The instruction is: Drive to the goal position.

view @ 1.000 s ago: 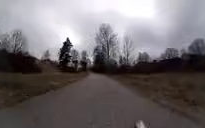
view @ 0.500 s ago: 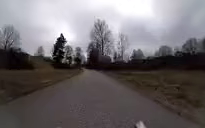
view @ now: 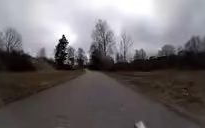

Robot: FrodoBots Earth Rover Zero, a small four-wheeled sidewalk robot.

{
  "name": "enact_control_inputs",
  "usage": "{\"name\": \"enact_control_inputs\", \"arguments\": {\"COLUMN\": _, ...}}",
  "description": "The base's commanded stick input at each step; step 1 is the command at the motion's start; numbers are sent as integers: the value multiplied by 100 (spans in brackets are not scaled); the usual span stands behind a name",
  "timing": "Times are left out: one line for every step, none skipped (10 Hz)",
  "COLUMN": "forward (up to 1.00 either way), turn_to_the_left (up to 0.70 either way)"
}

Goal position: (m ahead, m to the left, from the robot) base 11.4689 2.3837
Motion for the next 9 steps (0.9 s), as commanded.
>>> {"name": "enact_control_inputs", "arguments": {"forward": 70, "turn_to_the_left": 0}}
{"name": "enact_control_inputs", "arguments": {"forward": 70, "turn_to_the_left": 0}}
{"name": "enact_control_inputs", "arguments": {"forward": 70, "turn_to_the_left": 0}}
{"name": "enact_control_inputs", "arguments": {"forward": 70, "turn_to_the_left": 0}}
{"name": "enact_control_inputs", "arguments": {"forward": 70, "turn_to_the_left": 0}}
{"name": "enact_control_inputs", "arguments": {"forward": 70, "turn_to_the_left": 0}}
{"name": "enact_control_inputs", "arguments": {"forward": 70, "turn_to_the_left": 0}}
{"name": "enact_control_inputs", "arguments": {"forward": 70, "turn_to_the_left": 0}}
{"name": "enact_control_inputs", "arguments": {"forward": 70, "turn_to_the_left": 0}}
